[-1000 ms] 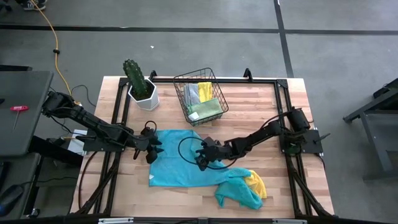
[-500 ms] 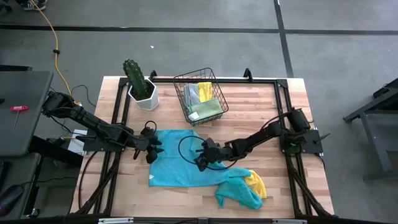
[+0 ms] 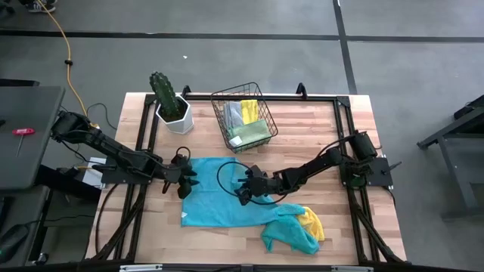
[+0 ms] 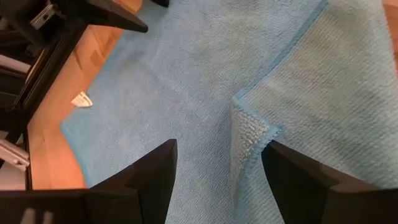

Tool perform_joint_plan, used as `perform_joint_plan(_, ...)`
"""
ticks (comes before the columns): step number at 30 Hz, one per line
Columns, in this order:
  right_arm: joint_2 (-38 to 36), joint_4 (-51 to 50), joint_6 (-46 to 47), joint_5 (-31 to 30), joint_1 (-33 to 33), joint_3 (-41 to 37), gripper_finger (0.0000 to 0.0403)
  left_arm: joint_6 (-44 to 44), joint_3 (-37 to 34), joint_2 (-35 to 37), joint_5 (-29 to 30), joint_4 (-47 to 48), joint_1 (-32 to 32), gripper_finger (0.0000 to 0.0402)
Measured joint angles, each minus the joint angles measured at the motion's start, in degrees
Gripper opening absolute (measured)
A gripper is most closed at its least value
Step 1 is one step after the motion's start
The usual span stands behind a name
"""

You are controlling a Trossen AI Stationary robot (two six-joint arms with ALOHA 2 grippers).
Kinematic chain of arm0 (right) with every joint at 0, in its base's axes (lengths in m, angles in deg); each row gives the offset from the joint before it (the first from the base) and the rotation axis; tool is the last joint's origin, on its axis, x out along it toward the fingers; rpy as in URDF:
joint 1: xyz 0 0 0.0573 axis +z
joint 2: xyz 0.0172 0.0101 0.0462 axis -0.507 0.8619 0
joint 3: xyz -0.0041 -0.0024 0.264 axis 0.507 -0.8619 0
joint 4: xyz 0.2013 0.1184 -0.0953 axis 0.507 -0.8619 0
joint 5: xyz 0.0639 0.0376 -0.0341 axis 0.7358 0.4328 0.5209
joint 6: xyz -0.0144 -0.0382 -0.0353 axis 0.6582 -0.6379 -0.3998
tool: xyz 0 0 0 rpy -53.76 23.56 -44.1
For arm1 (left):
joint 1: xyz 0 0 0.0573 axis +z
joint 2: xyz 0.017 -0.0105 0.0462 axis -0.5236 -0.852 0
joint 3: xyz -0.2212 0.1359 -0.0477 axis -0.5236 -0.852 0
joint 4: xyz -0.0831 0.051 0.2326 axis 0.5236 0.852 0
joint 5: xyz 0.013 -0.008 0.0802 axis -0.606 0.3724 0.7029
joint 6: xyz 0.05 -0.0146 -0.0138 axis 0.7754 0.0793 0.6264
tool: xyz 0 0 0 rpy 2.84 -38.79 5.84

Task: Fold microfiber towels
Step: Fold the left blue microfiber cloth

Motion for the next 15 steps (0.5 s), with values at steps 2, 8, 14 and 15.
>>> perform_joint_plan(2, 0.02, -0.01, 0.04, -0.03, -0.19, 0.0, 0.0224, 0.01, 0.0, 0.0, 0.02, 0.0, 0.0, 0.0186)
perform_joint_plan(8, 0.02, -0.29, 0.06, -2.28, -0.31, 0.0, 0.0224, 0.02, -0.01, 0.0, 0.03, 0.0, 0.0, 0.0186)
perform_joint_plan(14, 0.02, -1.1, -0.05, -3.69, -0.31, 0.0, 0.0221, 0.02, -0.01, 0.0, 0.24, 0.0, 0.0, 0.0186)
perform_joint_plan(15, 0.02, -1.09, -0.15, -4.38, -0.31, 0.0, 0.0216, 0.02, -0.01, 0.0, 0.24, 0.0, 0.01, 0.0186)
